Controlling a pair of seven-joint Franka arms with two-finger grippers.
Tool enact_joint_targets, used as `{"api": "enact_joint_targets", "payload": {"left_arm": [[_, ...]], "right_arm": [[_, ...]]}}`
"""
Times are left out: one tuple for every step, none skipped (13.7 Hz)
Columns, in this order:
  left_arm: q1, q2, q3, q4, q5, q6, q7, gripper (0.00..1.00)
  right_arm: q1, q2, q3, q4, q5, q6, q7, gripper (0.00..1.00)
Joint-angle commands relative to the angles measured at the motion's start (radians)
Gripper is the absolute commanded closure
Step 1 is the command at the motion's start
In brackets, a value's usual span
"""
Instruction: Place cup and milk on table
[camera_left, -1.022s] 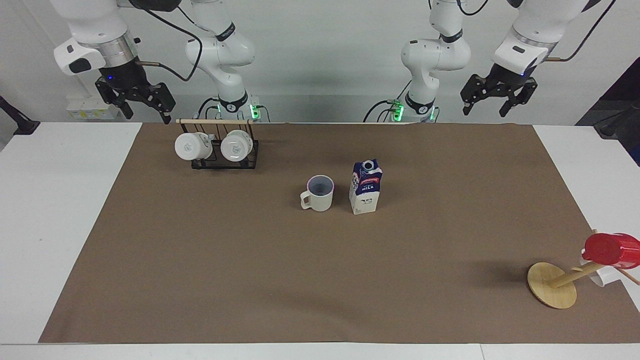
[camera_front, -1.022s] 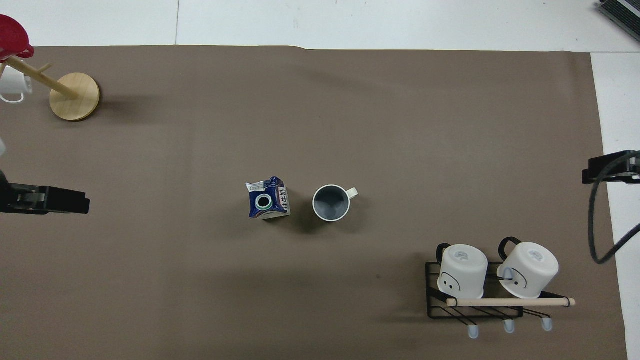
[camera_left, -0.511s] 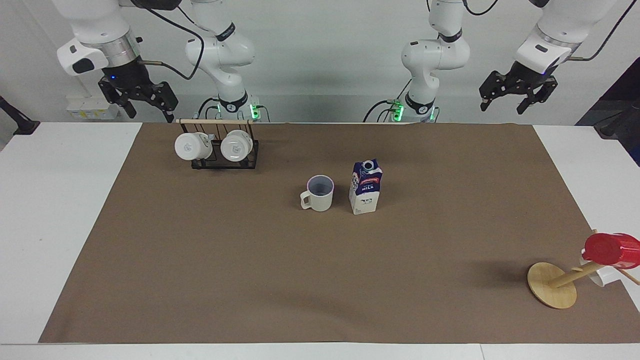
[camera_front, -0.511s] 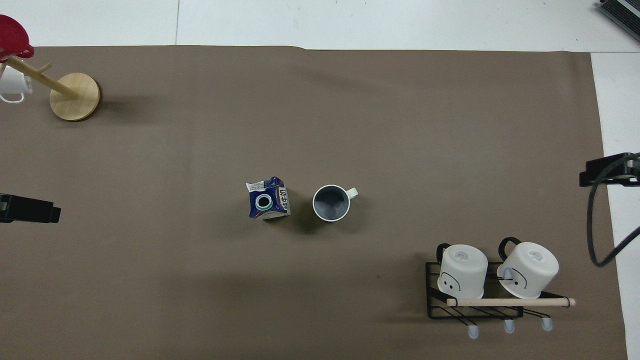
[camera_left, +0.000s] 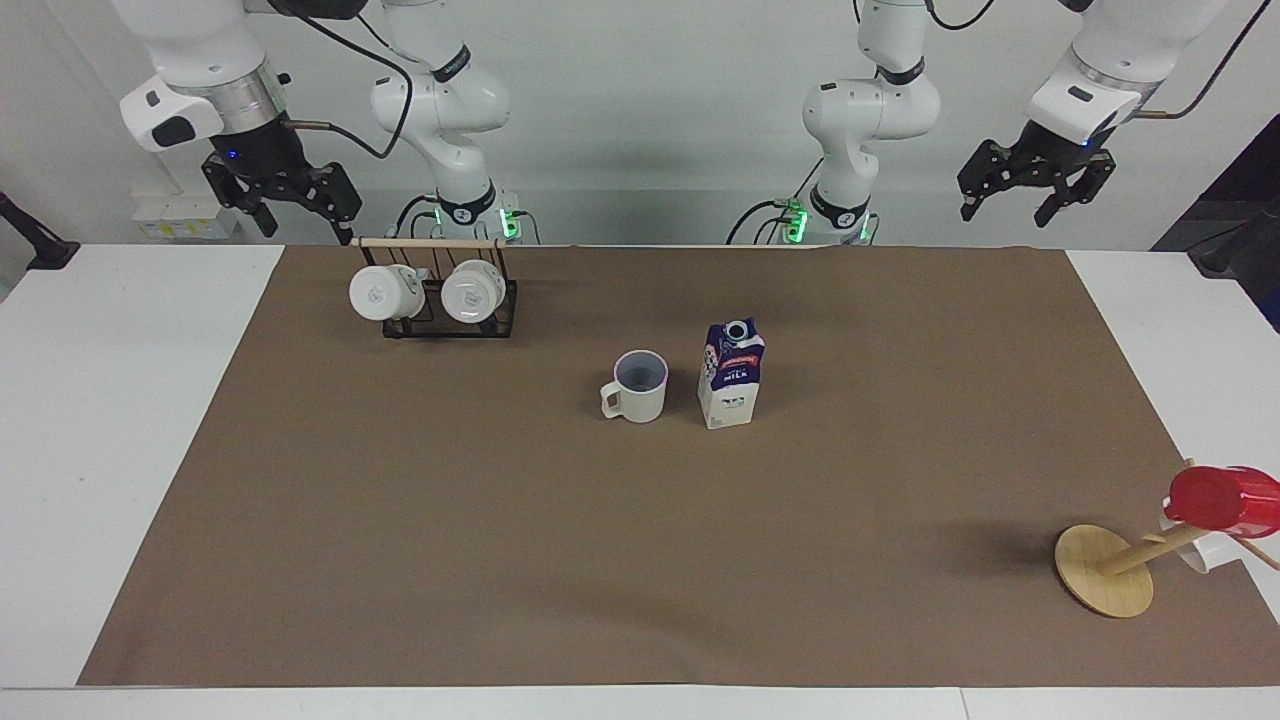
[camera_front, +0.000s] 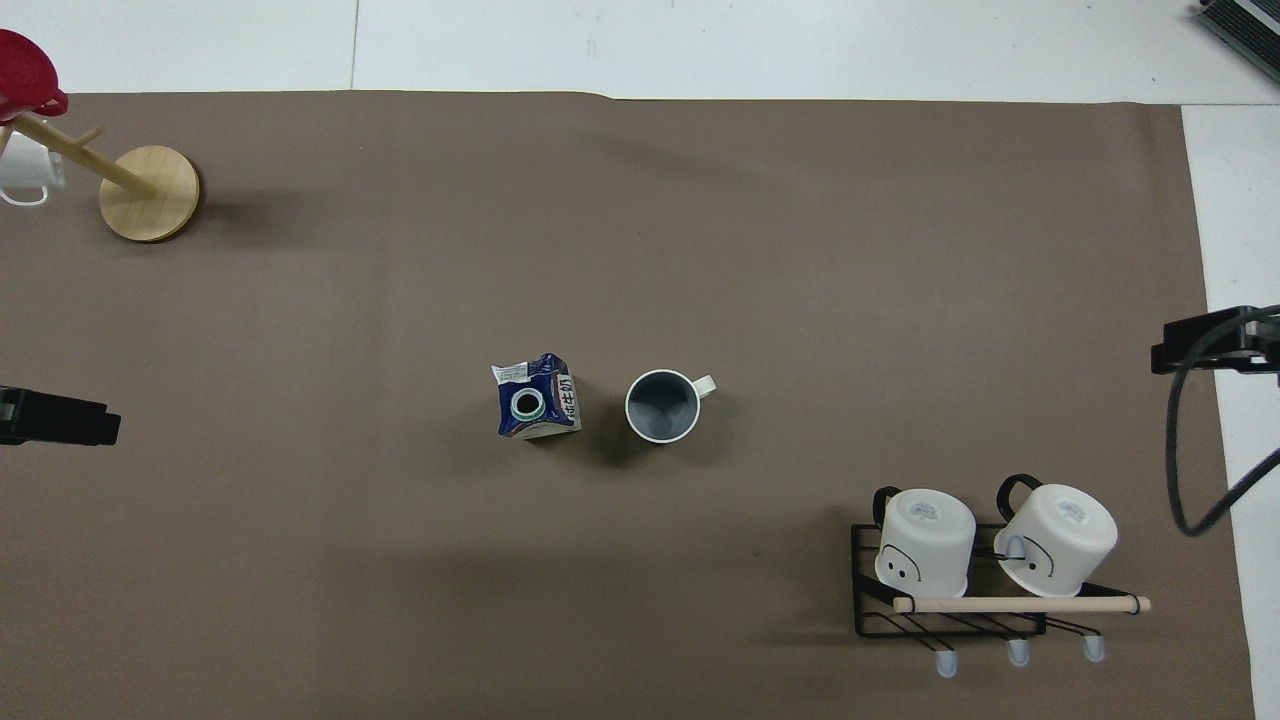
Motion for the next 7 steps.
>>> {"api": "enact_joint_targets", "payload": {"left_arm": [[0.011,0.018,-0.009,0.035,0.021,-0.041,0.013,0.0],[0.012,0.02,-0.01,0.037,0.021,-0.043,0.013,0.0],[0.012,0.02,-0.011,0.037,0.021,-0.041,0.013,0.0],[0.012,0.02,-0.011,0.037,0.021,-0.041,0.013,0.0],[0.012,0.02,-0.011,0.037,0.02,-0.04,0.013,0.0],[0.012,0.02,-0.011,0.037,0.02,-0.04,0.012,0.0],[0.011,0.02,-0.011,0.037,0.018,-0.038,0.012,0.0]], "right_arm": [[-0.006,-0.018,0.003,-0.014,0.014,0.0,-0.024,0.0],[-0.006,-0.016,0.003,-0.014,0.014,0.0,-0.024,0.0],[-0.006,-0.018,0.003,-0.014,0.015,0.0,-0.024,0.0],[-0.006,-0.018,0.003,-0.014,0.014,0.0,-0.024,0.0],[-0.006,-0.016,0.003,-0.014,0.014,0.0,-0.024,0.0],[-0.006,-0.016,0.003,-0.014,0.015,0.0,-0.024,0.0],[-0.006,-0.018,0.003,-0.014,0.014,0.0,-0.024,0.0]]}}
